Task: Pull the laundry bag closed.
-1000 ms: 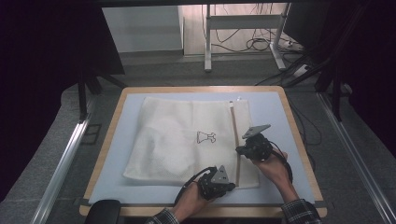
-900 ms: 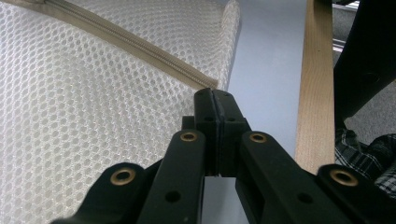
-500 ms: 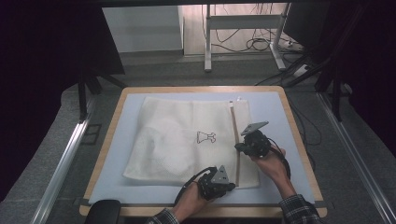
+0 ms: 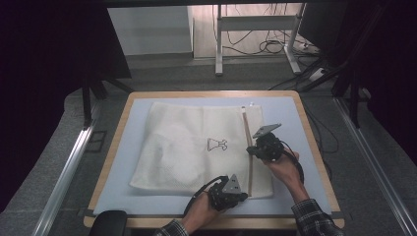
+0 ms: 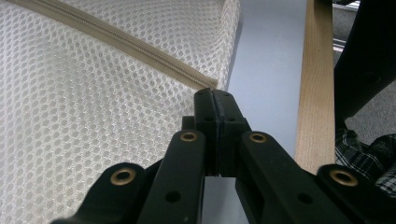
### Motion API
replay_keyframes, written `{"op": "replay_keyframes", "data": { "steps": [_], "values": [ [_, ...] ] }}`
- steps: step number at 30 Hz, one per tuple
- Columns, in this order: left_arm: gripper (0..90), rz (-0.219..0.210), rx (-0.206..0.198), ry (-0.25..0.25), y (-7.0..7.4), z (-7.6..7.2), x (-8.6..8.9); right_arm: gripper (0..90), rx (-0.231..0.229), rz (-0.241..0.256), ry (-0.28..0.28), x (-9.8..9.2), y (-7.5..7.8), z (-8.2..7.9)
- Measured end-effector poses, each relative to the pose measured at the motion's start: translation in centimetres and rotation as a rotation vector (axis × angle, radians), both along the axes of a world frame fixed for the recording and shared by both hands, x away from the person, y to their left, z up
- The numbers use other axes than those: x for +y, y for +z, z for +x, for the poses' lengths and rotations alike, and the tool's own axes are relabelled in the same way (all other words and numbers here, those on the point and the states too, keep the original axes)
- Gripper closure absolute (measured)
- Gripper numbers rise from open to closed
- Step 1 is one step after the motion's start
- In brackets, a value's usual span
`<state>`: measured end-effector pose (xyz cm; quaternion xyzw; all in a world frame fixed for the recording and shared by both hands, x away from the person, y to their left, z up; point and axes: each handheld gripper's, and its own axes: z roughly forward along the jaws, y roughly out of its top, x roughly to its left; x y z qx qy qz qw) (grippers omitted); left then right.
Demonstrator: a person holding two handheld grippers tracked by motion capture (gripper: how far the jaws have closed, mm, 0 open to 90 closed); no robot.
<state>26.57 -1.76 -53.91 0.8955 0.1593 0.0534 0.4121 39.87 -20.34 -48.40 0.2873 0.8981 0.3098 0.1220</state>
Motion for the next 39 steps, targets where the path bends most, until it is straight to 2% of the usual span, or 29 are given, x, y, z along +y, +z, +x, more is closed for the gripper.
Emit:
{"op": "replay_keyframes", "data": {
  "steps": [7,39],
  "values": [
    [89.6,-0.017,0.007,0.01,-0.1,-0.1,-0.1,86.2,-0.003,-0.001,-0.005,0.1,0.0,0.6],
    [89.7,-0.012,-0.001,0.012,-0.1,-0.2,-0.1,86.2,-0.012,-0.002,-0.051,0.7,-0.2,4.3]
  ]
}}
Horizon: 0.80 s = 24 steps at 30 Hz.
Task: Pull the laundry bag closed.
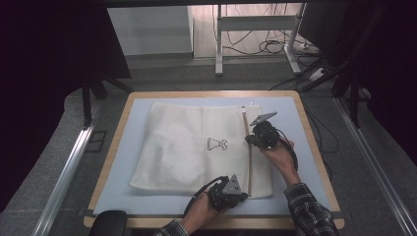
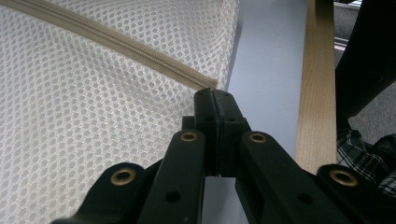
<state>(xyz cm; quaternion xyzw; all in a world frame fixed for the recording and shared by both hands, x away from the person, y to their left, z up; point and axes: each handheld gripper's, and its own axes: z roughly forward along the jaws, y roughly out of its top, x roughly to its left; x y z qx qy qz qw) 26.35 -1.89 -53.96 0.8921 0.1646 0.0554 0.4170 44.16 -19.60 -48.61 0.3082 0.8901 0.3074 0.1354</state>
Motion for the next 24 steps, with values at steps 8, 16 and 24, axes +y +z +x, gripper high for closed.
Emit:
{"op": "replay_keyframes", "data": {
  "steps": [8,16,24],
  "values": [
    [89.7,0.0,-0.002,0.0,0.0,0.0,0.0,86.3,-0.005,0.001,-0.011,0.1,0.0,0.7],
    [89.7,0.0,-0.004,-0.001,0.0,0.0,0.0,86.4,-0.004,0.002,-0.025,0.3,-0.2,1.8],
    [89.7,-0.001,-0.002,-0.002,0.0,0.0,0.0,86.4,-0.004,0.001,-0.038,0.4,-0.6,2.8]
  ]
}}
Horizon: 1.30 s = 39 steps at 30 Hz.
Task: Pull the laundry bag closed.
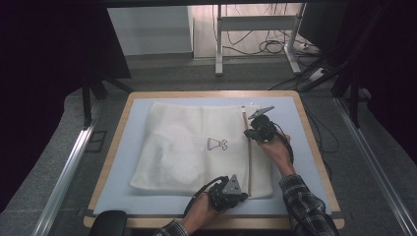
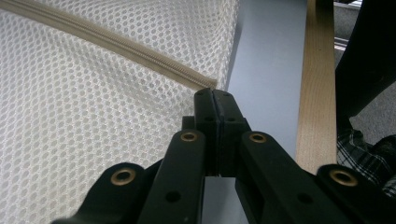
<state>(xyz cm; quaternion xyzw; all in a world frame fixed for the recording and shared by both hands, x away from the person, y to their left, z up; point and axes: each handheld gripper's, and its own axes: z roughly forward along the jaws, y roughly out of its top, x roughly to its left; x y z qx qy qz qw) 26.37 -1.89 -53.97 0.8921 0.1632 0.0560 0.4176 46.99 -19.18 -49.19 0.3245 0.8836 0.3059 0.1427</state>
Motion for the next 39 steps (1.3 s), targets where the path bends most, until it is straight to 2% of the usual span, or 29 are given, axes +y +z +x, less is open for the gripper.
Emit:
{"op": "replay_keyframes", "data": {
  "steps": [39],
  "values": [
    [89.8,-0.001,-0.002,0.003,0.0,-0.1,0.0,86.4,-0.013,-0.006,-0.045,0.5,0.2,4.8]
  ]
}}
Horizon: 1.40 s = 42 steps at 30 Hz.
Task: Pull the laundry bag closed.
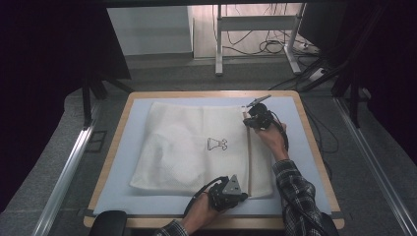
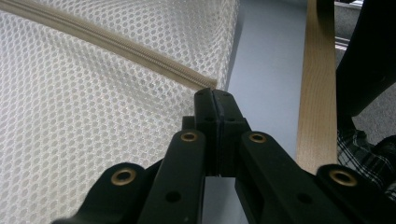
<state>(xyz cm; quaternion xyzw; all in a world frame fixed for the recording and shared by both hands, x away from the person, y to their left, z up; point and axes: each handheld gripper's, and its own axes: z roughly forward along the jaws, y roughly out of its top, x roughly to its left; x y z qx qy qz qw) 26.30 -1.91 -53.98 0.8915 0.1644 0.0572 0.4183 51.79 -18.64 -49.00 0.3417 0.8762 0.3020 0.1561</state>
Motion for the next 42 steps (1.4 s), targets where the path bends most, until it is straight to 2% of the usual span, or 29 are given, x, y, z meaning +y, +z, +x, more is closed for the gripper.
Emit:
{"op": "replay_keyframes", "data": {
  "steps": [28,42],
  "values": [
    [89.9,0.0,-0.001,0.001,0.0,0.0,0.0,86.3,0.011,0.014,-0.047,0.2,-0.7,3.1],
    [89.9,-0.001,-0.001,0.001,0.0,0.0,0.0,86.3,0.007,0.014,-0.06,0.5,-0.6,4.4]
  ]
}}
